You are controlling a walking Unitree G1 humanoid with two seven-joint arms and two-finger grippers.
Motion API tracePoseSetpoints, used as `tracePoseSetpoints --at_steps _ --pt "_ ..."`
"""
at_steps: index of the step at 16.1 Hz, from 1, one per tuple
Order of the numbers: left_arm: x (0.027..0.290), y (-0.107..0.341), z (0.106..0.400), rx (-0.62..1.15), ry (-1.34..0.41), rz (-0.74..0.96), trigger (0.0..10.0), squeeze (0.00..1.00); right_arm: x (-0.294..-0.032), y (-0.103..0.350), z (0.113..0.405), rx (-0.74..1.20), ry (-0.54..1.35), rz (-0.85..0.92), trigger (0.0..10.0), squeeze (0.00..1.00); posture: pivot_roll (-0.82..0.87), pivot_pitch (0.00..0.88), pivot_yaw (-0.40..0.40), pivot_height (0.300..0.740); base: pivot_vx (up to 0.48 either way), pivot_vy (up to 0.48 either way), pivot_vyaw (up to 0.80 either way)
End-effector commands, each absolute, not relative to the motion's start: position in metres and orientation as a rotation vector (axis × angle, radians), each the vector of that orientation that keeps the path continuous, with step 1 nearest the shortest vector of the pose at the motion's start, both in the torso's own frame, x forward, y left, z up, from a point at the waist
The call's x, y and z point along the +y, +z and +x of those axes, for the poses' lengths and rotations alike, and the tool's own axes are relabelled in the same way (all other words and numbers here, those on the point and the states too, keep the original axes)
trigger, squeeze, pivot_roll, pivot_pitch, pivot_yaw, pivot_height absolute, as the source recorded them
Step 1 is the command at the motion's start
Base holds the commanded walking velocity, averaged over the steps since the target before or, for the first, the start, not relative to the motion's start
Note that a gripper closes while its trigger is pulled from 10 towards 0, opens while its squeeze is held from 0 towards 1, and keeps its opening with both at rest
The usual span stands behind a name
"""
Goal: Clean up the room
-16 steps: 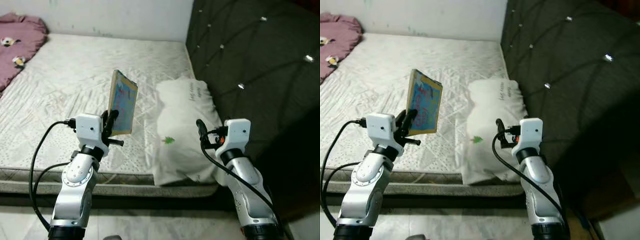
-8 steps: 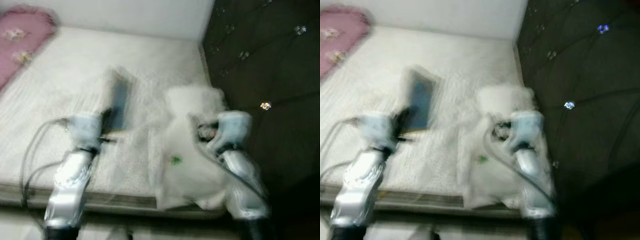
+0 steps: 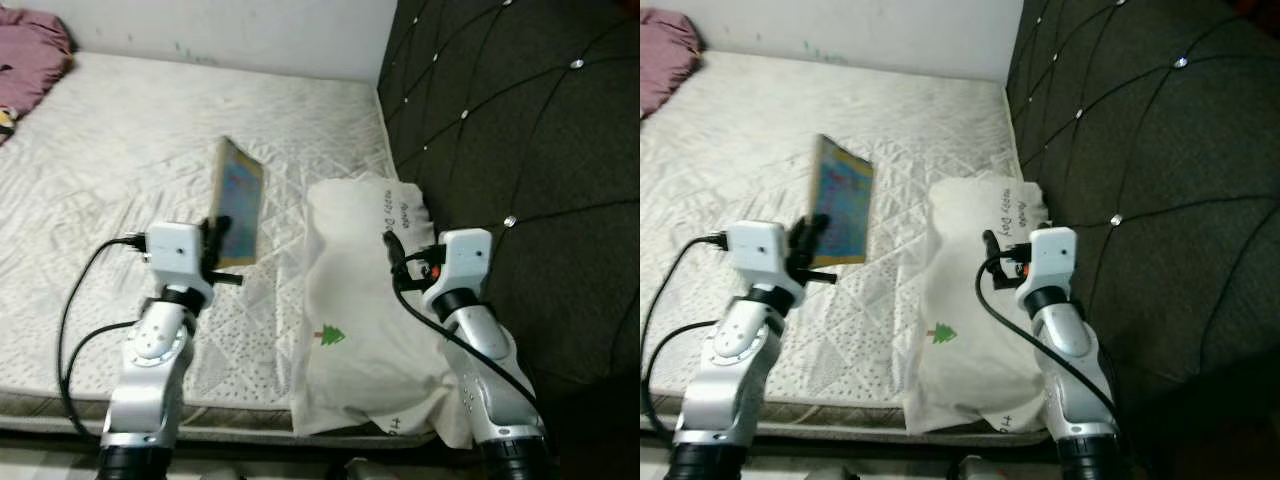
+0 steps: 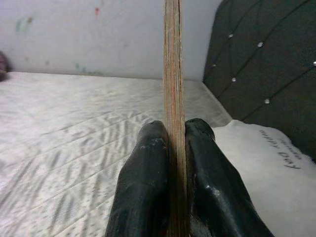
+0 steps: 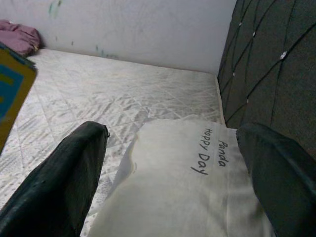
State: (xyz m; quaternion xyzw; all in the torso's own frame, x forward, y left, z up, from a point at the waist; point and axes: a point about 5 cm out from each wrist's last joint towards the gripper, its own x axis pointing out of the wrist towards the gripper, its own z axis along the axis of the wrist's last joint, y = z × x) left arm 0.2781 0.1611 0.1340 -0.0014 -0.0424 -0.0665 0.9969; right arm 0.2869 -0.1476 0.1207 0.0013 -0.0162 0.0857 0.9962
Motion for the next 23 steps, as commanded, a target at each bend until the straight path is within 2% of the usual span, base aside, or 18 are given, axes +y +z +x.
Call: tracePoseSetpoints --at_steps 1,6,8,11,13,17,23 --pt "0.157 0.143 0.278 -0.121 -0.15 -0.002 10.0 0.0 -0.152 0.121 0.286 -0.031 0.16 -0.002 10.0 0.0 -0.04 0.051 -0.058 0.74 0.0 0.0 0.0" --pt "0.157 0.141 0.279 -0.102 -0.15 -0.017 10.0 0.0 -0.152 0.121 0.287 -0.029 0.157 0.003 10.0 0.0 -0.04 0.052 -0.058 0.74 0.0 0.48 0.0" --pt "0.157 0.14 0.279 -0.107 -0.154 0.009 10.0 0.0 -0.152 0.121 0.288 -0.03 0.159 0.004 10.0 0.0 -0.04 0.052 -0.059 0.74 0.0 0.48 -0.8" --pt "0.157 0.139 0.278 -0.087 -0.138 -0.056 10.0 0.0 -0.152 0.122 0.288 -0.034 0.161 0.003 10.0 0.0 -0.04 0.053 -0.06 0.74 0.0 0.48 -0.68" --pt "0.158 0.142 0.278 -0.137 -0.146 -0.019 10.0 0.0 -0.151 0.122 0.288 -0.032 0.164 0.001 10.0 0.0 -0.04 0.054 -0.06 0.74 0.0 0.48 0.0" --pt "0.165 0.136 0.277 -0.059 -0.025 -0.009 10.0 0.0 -0.151 0.121 0.286 -0.029 0.162 0.001 10.0 0.0 -0.04 0.064 -0.063 0.74 0.0 0.0 0.0" --pt "0.165 0.131 0.274 -0.026 -0.117 -0.119 10.0 0.0 -0.149 0.123 0.286 -0.034 0.172 0.002 10.0 0.0 -0.03 0.084 -0.071 0.74 0.0 0.0 0.0"
